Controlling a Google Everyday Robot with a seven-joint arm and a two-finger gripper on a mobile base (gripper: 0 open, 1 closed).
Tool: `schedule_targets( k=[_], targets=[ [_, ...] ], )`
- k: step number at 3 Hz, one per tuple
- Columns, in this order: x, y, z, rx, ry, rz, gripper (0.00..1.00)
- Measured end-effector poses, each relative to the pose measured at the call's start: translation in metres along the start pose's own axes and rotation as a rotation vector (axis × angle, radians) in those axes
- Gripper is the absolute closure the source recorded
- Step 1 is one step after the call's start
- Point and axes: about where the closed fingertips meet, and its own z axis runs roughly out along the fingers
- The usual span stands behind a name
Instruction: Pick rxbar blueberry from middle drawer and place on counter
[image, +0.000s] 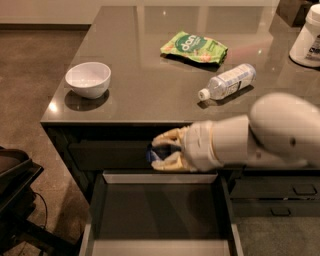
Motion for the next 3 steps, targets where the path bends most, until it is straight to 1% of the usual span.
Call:
schedule_targets(
  k=[1,2,3],
  targets=[
    [-0.018,-0.05,-0.008,-0.075,0.044,-0.092,1.0],
    [-0.024,-0.096,0.012,-0.172,0.049,-0.178,1.0],
    [-0.024,-0.139,0.049,-0.239,-0.016,-0.235,1.0]
  ],
)
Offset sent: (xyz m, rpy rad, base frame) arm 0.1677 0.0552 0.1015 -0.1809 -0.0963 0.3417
